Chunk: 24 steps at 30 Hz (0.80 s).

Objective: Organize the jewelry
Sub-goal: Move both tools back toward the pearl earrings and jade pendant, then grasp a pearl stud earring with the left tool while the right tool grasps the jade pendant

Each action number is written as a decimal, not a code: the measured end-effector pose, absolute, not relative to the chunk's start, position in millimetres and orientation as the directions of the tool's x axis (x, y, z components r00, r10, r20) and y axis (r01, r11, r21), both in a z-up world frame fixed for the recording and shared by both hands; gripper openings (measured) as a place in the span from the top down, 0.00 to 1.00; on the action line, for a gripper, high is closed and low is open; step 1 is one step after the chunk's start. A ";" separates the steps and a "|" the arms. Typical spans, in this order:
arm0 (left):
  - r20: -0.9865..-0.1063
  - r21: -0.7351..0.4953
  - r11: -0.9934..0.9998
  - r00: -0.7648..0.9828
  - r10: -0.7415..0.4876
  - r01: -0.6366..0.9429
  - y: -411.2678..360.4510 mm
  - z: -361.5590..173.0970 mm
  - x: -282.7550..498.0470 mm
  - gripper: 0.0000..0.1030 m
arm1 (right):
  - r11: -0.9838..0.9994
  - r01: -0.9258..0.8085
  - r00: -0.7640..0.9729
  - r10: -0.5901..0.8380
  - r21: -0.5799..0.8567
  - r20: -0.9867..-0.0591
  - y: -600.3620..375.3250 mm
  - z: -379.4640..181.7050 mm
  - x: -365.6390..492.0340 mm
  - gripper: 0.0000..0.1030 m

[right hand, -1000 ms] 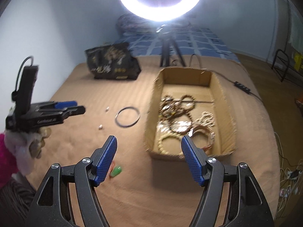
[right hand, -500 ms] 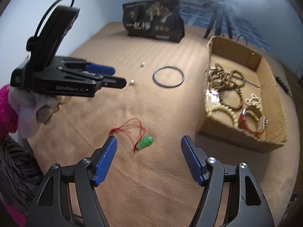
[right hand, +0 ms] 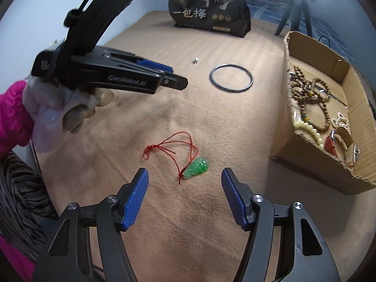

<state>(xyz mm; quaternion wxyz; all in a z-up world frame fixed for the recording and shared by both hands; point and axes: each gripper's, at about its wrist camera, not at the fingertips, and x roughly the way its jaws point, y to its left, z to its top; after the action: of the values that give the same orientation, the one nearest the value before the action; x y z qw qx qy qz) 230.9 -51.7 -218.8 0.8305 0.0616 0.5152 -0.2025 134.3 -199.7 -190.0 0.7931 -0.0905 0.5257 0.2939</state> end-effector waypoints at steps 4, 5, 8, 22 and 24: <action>-0.887 -0.099 0.911 0.379 -0.263 0.401 -53.3 -224.8 231.5 0.64 | 0.808 -0.571 0.273 0.351 0.142 -0.896 -197.4 -197.5 137.1 0.46; -0.887 -0.100 0.911 0.380 -0.264 0.401 -53.4 -225.1 231.6 0.64 | 0.809 -0.571 0.275 0.348 0.139 -0.896 -197.7 -198.3 138.4 0.46; -0.885 -0.099 0.910 0.382 -0.265 0.402 -54.8 -225.6 231.9 0.64 | 0.810 -0.571 0.279 0.346 0.135 -0.896 -197.8 -200.5 141.8 0.46; -0.891 -0.069 0.907 0.384 -0.244 0.415 -58.8 -230.0 234.8 0.77 | 0.792 -0.604 0.275 0.310 0.088 -0.910 -185.5 -213.9 146.7 0.57; -0.891 -0.065 0.907 0.385 -0.240 0.415 -59.5 -231.2 235.5 0.77 | 0.793 -0.604 0.275 0.302 0.080 -0.913 -185.3 -215.4 148.2 0.63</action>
<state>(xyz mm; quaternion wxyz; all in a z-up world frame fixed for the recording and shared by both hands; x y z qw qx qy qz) 235.5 -59.5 -231.2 0.8277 0.0846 0.5182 -0.1980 148.2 -185.3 -215.4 0.7855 -0.1429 0.5285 0.2884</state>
